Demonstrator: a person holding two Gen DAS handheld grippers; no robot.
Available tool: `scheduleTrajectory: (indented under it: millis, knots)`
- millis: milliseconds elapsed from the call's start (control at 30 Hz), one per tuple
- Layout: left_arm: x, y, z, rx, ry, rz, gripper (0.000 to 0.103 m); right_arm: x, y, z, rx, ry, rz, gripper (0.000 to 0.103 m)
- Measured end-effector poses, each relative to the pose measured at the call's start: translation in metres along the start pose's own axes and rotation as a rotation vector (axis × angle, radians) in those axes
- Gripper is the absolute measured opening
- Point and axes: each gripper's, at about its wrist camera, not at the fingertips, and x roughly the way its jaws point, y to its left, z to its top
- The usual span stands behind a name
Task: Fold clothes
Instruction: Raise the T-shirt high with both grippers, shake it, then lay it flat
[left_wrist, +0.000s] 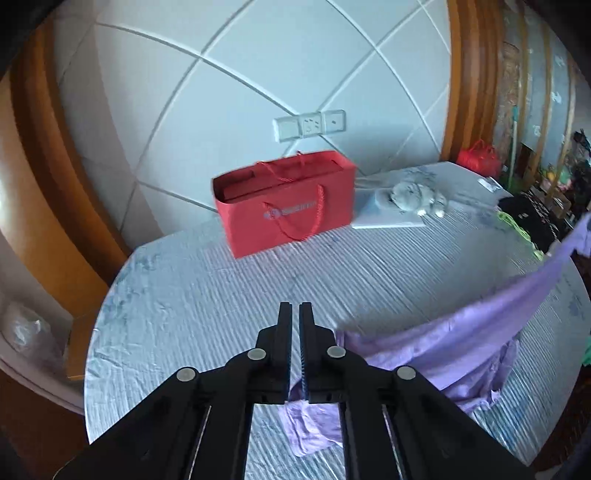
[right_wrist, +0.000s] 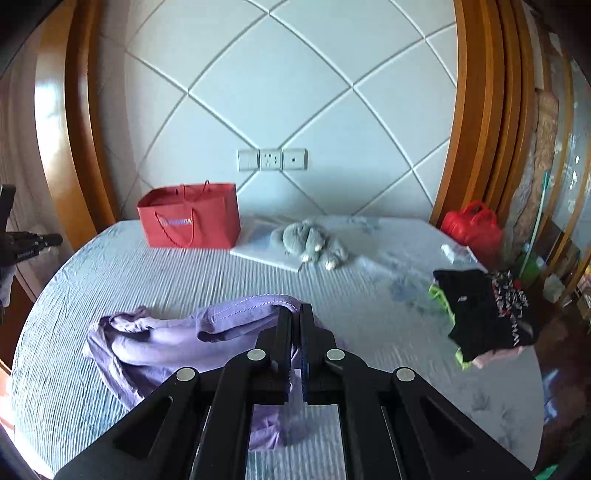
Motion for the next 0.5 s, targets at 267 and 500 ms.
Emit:
scheduleTrajectory:
  millis: [267,500]
  knots:
    - [0.095,-0.047,-0.032,0.068,0.178,-0.167,0.066,-0.005,-0.021,-0.026,0.046,0.098,-0.041,0.003]
    - [0.179,-0.075,-0.042,0.083,0.339,-0.201,0.066,0.019,-0.048,-0.078,0.154,0.230,-0.050,0.003]
